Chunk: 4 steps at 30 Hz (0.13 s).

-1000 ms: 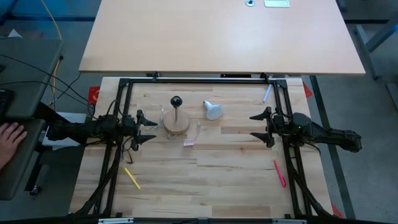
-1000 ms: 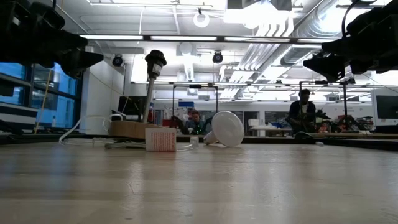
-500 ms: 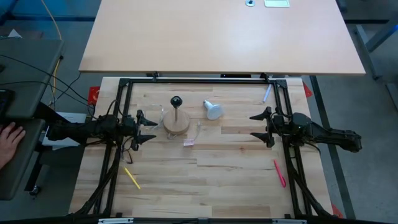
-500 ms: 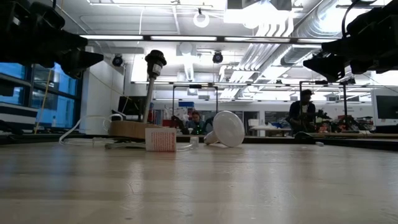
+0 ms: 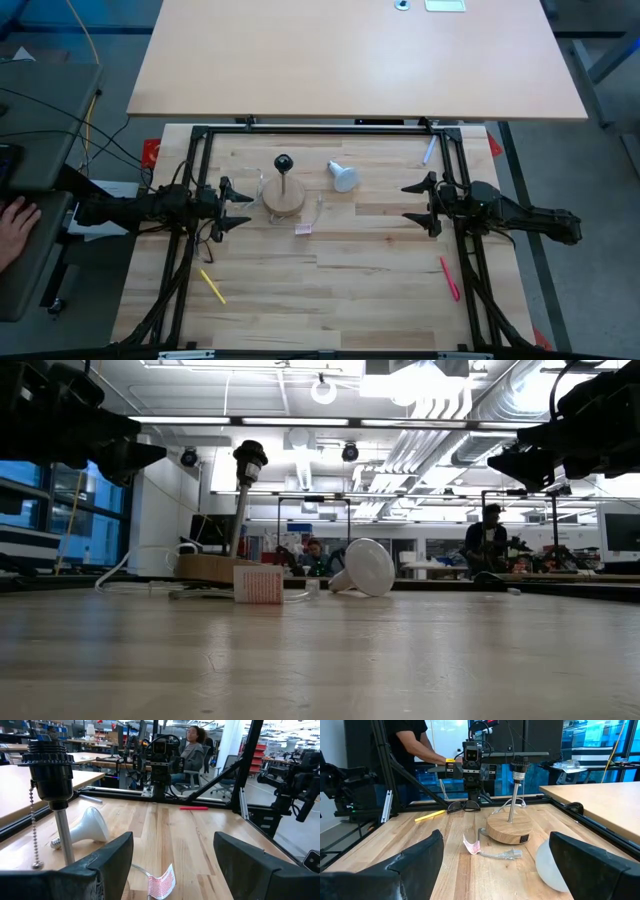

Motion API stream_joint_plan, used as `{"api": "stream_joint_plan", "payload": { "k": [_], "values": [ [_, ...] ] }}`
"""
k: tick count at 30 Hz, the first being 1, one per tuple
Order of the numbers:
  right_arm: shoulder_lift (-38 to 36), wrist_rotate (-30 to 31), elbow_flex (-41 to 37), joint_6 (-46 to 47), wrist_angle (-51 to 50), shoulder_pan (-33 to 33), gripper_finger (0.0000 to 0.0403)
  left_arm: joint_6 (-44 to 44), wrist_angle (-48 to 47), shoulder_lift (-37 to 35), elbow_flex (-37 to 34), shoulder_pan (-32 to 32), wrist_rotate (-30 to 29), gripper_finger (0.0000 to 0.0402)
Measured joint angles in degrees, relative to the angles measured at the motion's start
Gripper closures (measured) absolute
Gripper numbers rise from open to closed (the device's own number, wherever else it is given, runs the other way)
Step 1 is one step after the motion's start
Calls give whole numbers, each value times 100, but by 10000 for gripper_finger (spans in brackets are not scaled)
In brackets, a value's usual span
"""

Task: Screw lightbulb
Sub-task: Return to Home Position

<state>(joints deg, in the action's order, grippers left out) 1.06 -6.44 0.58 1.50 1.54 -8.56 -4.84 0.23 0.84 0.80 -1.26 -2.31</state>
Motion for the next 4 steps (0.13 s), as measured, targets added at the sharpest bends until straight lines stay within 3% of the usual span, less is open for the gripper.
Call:
{"api": "stream_joint_plan", "payload": {
  "k": [4],
  "values": [
    [0,0,0,-2,0,0,50,0,0,0,0,0,0,135]
  ]
}}
